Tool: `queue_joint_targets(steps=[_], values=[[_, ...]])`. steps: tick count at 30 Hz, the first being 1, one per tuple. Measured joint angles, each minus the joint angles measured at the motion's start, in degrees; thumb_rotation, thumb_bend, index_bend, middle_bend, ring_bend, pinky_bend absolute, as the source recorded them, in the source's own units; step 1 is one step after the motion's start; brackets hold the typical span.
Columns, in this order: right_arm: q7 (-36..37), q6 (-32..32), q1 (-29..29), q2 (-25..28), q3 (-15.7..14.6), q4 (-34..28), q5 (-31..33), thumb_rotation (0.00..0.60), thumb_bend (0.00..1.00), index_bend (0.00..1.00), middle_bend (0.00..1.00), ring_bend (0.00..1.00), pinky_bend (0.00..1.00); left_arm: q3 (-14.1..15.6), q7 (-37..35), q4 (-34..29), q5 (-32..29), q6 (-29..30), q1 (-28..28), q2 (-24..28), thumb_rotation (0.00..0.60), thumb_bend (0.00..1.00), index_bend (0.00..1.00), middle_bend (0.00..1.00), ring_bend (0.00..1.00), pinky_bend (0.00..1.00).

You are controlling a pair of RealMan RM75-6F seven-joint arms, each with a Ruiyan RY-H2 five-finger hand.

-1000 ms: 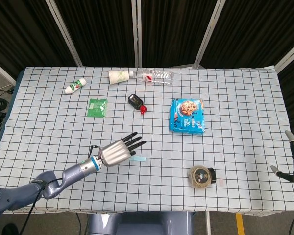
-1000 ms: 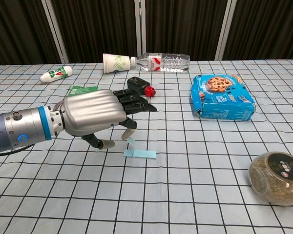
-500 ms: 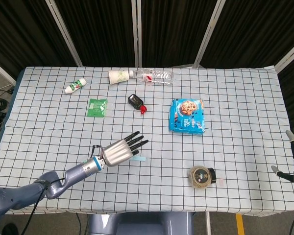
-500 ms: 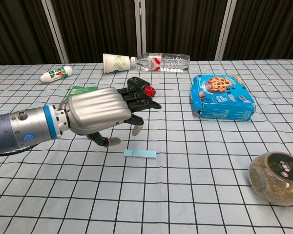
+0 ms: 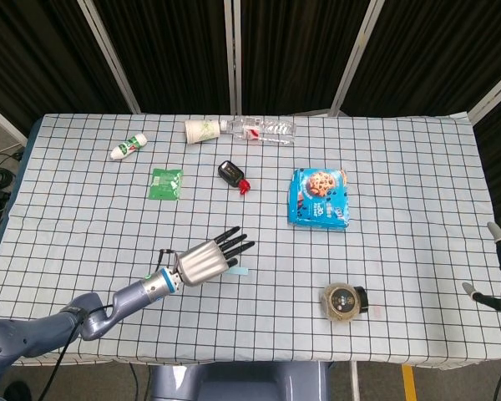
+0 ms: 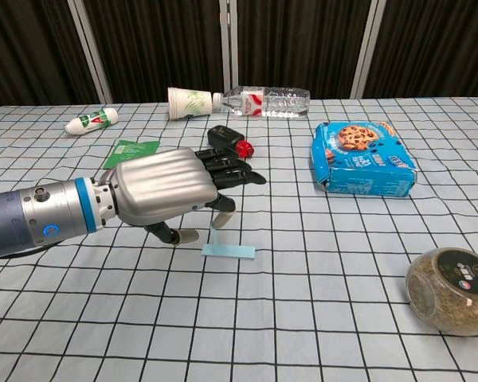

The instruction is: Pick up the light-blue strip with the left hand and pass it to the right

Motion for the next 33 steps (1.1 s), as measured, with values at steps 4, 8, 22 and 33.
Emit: queue_joint_targets(steps=[4,8,22,33], values=[[0.1,0.0,0.0,0.0,0.0,0.1,0.0,0.600,0.00,0.06,0.00,0.00,0.00,0.0,0.1,0.4,-0.3,0.1,-0.1,-0.4,0.600,0.44,0.55,0.00,0.00,0.00],[0.1,-0.1,0.0,0.0,0.0,0.1,-0.1,0.600,0.00,0.06,0.00,0.00,0.00,0.0,0.6,0.5,-0.6,0.1,-0.3,-0.4,0.600,0.49,0.59,0.00,0.00,0.00],[0.6,-2.1,0.8,0.1,-0.5,-0.3,-0.6,0.600,0.00,0.06,0.00,0.00,0.00,-2.7,0.2,-2.9,-2.5,2.6,-0.7,1.4,0.600,0.51,0.74,0.00,0.00,0.00],[8.1,-16.7,10.0,3.2,0.5,-3.3,-2.9,0.600,0.00,0.10,0.00,0.00,0.00,-10.7,2.9,-17.6,-7.8,2.4,-3.1,9.0,0.600,0.51,0.76,0.00,0.00,0.00]])
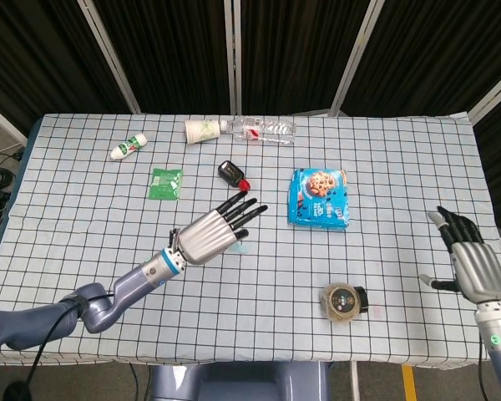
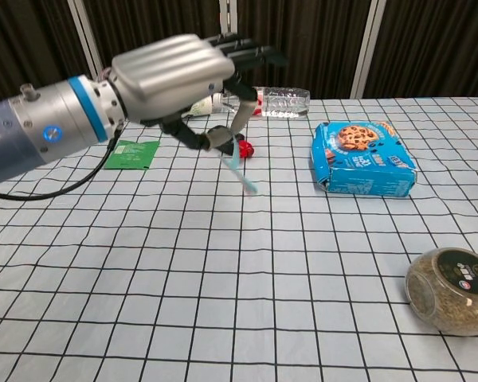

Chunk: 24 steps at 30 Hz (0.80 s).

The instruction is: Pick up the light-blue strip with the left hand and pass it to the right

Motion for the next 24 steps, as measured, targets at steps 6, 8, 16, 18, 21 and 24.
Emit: queue_joint_targets(steps=[6,8,16,18,21,24], values=[[7.9,-13.1,9.1,0.7,2.2,-3.5,2.1,0.600,0.00,0.23,0.00,0.00,0.00,-6.3,5.4,-8.3,-8.2,-3.9,-2.2,2.7,0.600,0.51,0.76,0.00,0.00,0.00],[8.3,-15.8,11.6,0.2,3.0,-4.6,4.0,0.600,0.00,0.26,0.00,0.00,0.00,-8.1,7.6,-9.7,-11.2,-5.1,-3.0,2.7,0.600,0.51,0.76,0.00,0.00,0.00],[3.2,-20.8,19.1,-6.9,5.5,-7.0,16.6,0.600,0.00,0.30,0.00,0.00,0.00,-13.0,13.8,-10.2,-21.5,-7.7,-6.6,-1.2,0.600,0.51,0.77,0.00,0.00,0.00],[1.4,-21.2,20.4,-8.3,5.8,-7.5,19.6,0.600,0.00,0.30,0.00,0.00,0.00,-13.7,14.6,-9.7,-23.3,-7.9,-7.4,-2.5,0.600,0.51,0.77,0.00,0.00,0.00],[-1.3,-21.2,22.4,-10.6,6.5,-8.0,24.3,0.600,0.00,0.32,0.00,0.00,0.00,-14.5,15.2,-8.8,-25.3,-8.0,-8.4,-4.1,0.600,0.51,0.77,0.00,0.00,0.00],[-4.0,-20.0,24.1,-12.9,7.1,-8.2,28.2,0.600,0.01,0.35,0.00,0.00,0.00,-14.9,15.4,-8.0,-26.7,-8.0,-9.2,-4.9,0.600,0.51,0.77,0.00,0.00,0.00]])
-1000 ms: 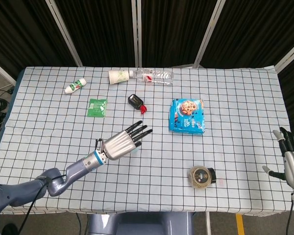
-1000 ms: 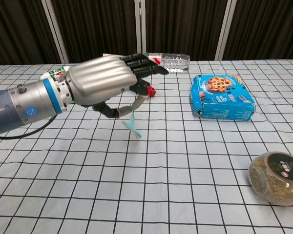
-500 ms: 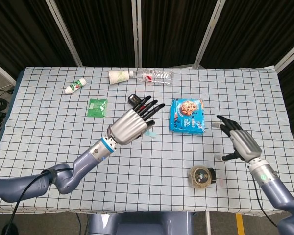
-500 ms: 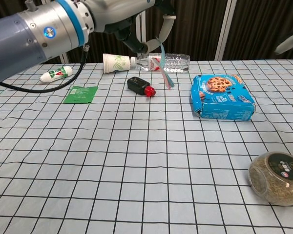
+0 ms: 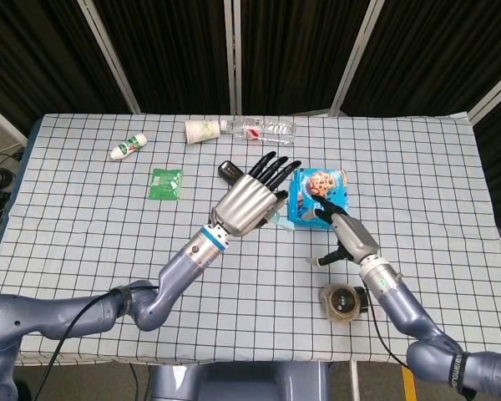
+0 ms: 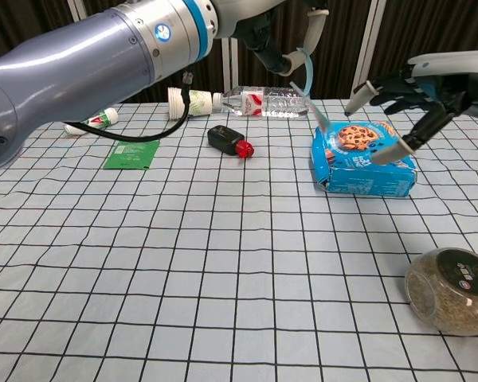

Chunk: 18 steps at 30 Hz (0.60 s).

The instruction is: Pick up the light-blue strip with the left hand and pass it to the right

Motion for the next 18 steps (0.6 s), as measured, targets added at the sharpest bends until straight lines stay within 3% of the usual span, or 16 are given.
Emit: queue_joint_targets(steps=[7,18], values=[[-4.1,5.4,2.5,-5.6,1.3,0.5,5.8,0.600,0.08,0.43,0.00,0.00,0.00,-0.9,-0.1,0.4,-3.8,-0.1,-1.2,-1.5,0.600,0.50,0.77,0.00,0.00,0.00],[-8.7,12.7,3.5,-11.4,2.1,0.8,7.5,0.600,0.14,0.47,0.00,0.00,0.00,-1.4,1.2,1.1,-5.4,1.0,-3.0,-2.1,0.600,0.50,0.78,0.00,0.00,0.00]])
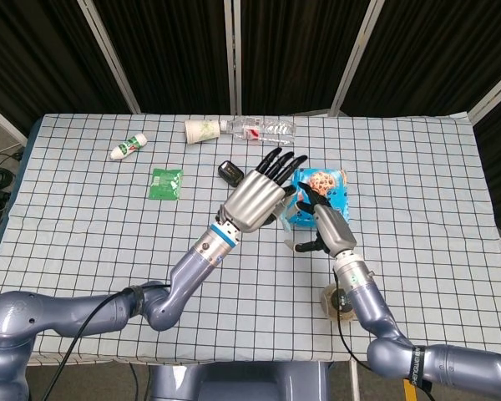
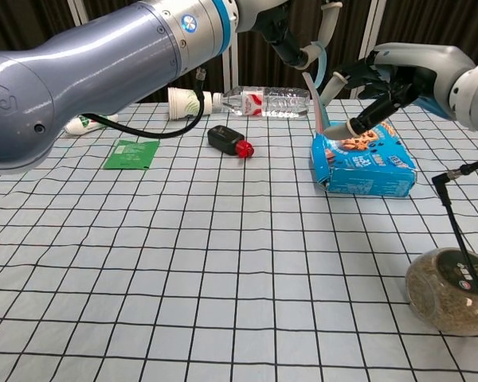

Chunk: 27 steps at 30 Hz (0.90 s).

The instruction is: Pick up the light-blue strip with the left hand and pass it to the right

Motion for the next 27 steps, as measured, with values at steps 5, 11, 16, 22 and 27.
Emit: queue_joint_targets(steps=[5,11,16,22,27], values=[[-1.6,1.6,0.3,-1.3,0.5,0.2,1.6,0.600,0.15,0.47,0.00,0.00,0.00,0.1,0.1,-0.2,-0.5,0.6,-0.2,0.3,0.600,0.50,0.78,0.00,0.00,0.00],[-3.3,3.0,0.6,-2.5,1.4,0.1,3.5,0.600,0.18,0.48,0.00,0.00,0.00,0.6,-0.1,-0.7,-0.7,1.1,-0.3,0.6,0.600,0.50,0.78,0.00,0.00,0.00],[-3.7,3.2,0.6,-2.7,1.8,-0.2,4.3,0.600,0.20,0.49,0.00,0.00,0.00,1.0,-0.2,-0.8,-0.7,1.5,-0.3,0.7,0.600,0.50,0.78,0.00,0.00,0.00],[-4.1,3.7,0.5,-3.1,2.4,-0.4,5.5,0.600,0.21,0.50,0.00,0.00,0.00,1.3,-0.3,-1.2,-0.7,1.9,-0.3,1.0,0.600,0.50,0.78,0.00,0.00,0.00],[-4.7,4.2,0.6,-3.7,2.7,-0.2,6.2,0.600,0.21,0.51,0.01,0.00,0.00,1.2,-0.3,-1.6,-0.8,2.4,-0.4,1.1,0.600,0.50,0.79,0.00,0.00,0.00]])
